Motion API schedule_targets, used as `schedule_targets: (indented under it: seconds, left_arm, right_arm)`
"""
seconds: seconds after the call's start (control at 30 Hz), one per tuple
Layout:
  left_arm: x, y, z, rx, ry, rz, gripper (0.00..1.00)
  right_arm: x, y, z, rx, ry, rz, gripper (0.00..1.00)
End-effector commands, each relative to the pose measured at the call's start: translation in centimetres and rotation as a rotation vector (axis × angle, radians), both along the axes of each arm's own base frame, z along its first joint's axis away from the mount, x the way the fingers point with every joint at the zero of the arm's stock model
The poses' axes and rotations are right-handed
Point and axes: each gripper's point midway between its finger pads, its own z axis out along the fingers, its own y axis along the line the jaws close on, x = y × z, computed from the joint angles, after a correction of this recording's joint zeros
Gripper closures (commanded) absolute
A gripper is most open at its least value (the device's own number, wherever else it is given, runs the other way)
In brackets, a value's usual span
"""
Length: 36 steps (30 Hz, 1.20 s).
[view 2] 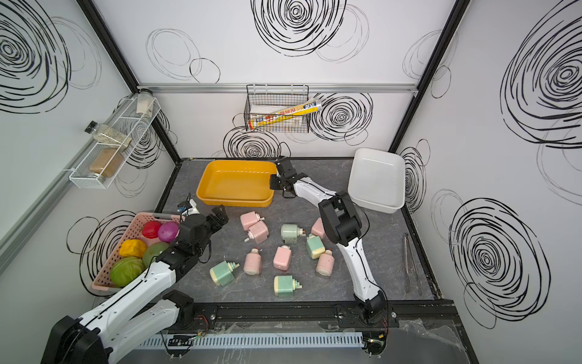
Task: Place the pencil sharpeners by color into the storage box
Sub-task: Move the storage box to the center of the board.
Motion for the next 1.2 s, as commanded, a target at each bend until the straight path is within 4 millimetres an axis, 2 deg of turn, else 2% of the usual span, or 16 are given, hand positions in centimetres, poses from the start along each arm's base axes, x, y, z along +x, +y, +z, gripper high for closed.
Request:
schedule_targets:
  seconds: [0.0, 0.1, 0.2, 0.43, 0.53, 0.57, 0.6, 0.63, 0.77, 0.87, 1.0, 1.13, 1.17]
  left_arm:
    - [-0.2, 0.2, -0.2, -0.011, 0.000, 0.004, 0.01]
    - [-0.2, 0.2, -0.2, -0.012, -0.001, 0.003, 0.01]
    - [-0.2, 0.3, -0.2, -0.012, 0.000, 0.005, 0.01]
    - [0.0, -1.0, 0.2, -0.006, -0.014, -0.084, 0.01]
    - [0.1, -1.4, 0.4, -0.012, -0.026, -0.105, 0.01]
    - [0.1, -1.5, 0.5, -0.012, -0.027, -0.108, 0.01]
    - [0.1, -1.6, 0.4, -0.010, -0.023, -0.112, 0.01]
    - [0.1, -1.6, 0.5, -0.009, -0.021, -0.115, 0.01]
    - [0.0, -1.7, 0.5, -0.004, -0.026, -0.118, 0.01]
    - [-0.1, -2.0, 0.9, 0.006, -0.035, -0.131, 0.01]
    - [-0.2, -2.8, 1.3, 0.013, -0.046, -0.158, 0.01]
    - [-0.3, -4.2, 2.0, 0.028, -0.069, -0.191, 0.01]
    - [-0.3, -4.4, 2.2, 0.033, -0.074, -0.195, 0.01]
  right_arm:
    - [0.1, 1.3, 0.6, 0.018, 0.004, 0.016, 0.77]
    - [0.2, 2.5, 0.4, 0.029, 0.012, 0.055, 0.77]
    - [0.5, 2.8, 0.4, 0.016, 0.014, 0.057, 0.75]
    - [0.4, 2.4, 2.7, 0.031, -0.006, 0.069, 0.64]
    - [-0.1, 1.3, 4.3, 0.032, -0.034, 0.064, 0.54]
    - [-0.3, 0.8, 4.8, 0.036, -0.042, 0.059, 0.44]
    - [-0.4, 0.1, 5.4, 0.042, -0.055, 0.049, 0.31]
    - [-0.7, -0.7, 6.0, 0.046, -0.068, 0.038, 0.22]
    - [-1.4, -4.8, 8.2, 0.050, -0.130, -0.044, 0.01]
    - [-2.2, -9.1, 9.8, 0.085, -0.168, -0.130, 0.00]
    - [-3.8, -15.7, 11.2, 0.105, -0.213, -0.260, 0.00]
    - [-5.7, -22.7, 11.7, 0.111, -0.208, -0.391, 0.00]
    - [-6.1, -23.9, 11.6, 0.119, -0.197, -0.414, 0.00]
